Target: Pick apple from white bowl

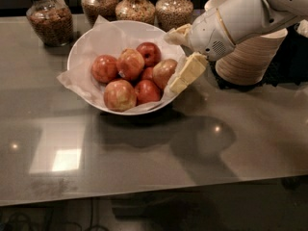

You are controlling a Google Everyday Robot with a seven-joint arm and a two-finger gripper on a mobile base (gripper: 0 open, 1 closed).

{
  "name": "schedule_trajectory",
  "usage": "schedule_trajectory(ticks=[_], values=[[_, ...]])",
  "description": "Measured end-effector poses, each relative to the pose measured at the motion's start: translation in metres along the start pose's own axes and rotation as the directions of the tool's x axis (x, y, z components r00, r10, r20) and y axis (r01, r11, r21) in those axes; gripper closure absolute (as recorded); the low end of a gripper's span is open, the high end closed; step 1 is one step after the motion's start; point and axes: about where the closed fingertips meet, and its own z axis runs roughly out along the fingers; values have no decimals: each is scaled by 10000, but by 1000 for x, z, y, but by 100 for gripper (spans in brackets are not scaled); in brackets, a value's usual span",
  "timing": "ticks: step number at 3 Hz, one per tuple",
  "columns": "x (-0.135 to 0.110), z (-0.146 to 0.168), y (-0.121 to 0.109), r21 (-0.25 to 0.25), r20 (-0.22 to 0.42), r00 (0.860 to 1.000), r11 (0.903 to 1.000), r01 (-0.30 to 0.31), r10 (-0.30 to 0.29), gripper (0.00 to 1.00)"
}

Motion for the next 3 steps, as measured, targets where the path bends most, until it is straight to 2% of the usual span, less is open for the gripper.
schedule_trajectory(ticks=[3], values=[[5, 13, -12, -173, 123, 9997, 9996, -210, 212, 22]])
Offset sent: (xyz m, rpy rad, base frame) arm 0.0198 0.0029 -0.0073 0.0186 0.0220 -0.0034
